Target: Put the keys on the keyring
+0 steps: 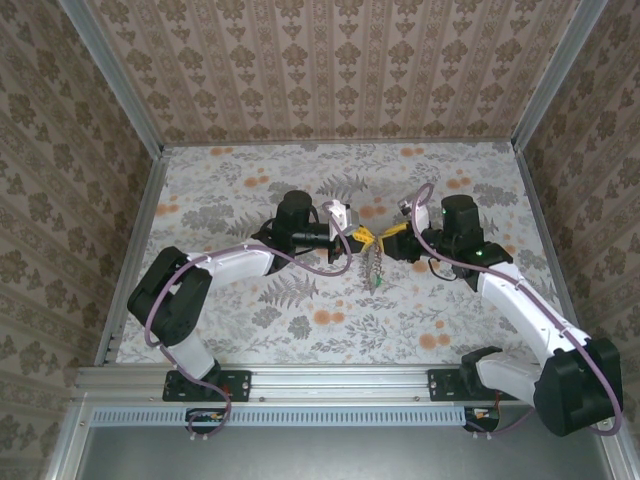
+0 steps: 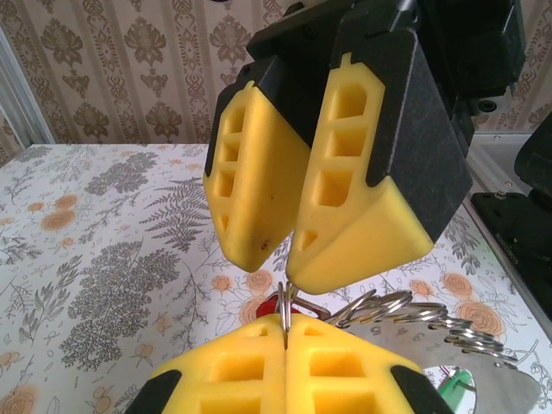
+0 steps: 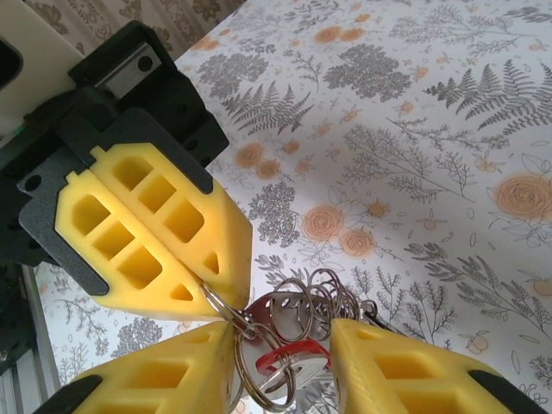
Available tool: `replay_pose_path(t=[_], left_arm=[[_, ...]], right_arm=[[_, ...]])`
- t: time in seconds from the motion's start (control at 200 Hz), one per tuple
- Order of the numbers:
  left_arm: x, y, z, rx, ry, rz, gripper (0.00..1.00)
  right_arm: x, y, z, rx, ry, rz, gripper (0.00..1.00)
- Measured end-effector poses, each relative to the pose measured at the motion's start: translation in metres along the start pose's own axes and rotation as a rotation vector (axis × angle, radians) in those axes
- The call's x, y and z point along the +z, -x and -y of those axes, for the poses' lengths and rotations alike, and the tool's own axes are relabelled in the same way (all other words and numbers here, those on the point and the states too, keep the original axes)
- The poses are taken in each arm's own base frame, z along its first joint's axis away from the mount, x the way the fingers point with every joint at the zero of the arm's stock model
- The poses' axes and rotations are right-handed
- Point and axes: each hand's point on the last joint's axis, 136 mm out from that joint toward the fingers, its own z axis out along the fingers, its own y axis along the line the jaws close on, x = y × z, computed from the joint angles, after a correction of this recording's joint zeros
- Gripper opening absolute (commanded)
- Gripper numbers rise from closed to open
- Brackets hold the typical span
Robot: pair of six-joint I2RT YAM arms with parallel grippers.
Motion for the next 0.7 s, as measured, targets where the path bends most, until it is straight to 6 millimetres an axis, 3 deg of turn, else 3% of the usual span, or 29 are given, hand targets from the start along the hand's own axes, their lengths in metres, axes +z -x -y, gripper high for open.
replay_pose_path(t=[0.36,0.7], left_arm=[[-0.0030,-0.0043,-0.0043,-0.024,0.013,-0.013,0.00],[-0.0034,-0.0045,-0.0061,-0.035,0.022,-0.014,0.00]], right_arm=[[0.0086,-0.0070,0.0003,0.007,0.034,-0.032,0.09],[0.0098,-0.0070,-0.0007,0.013,0.044,-0.031,0.04]])
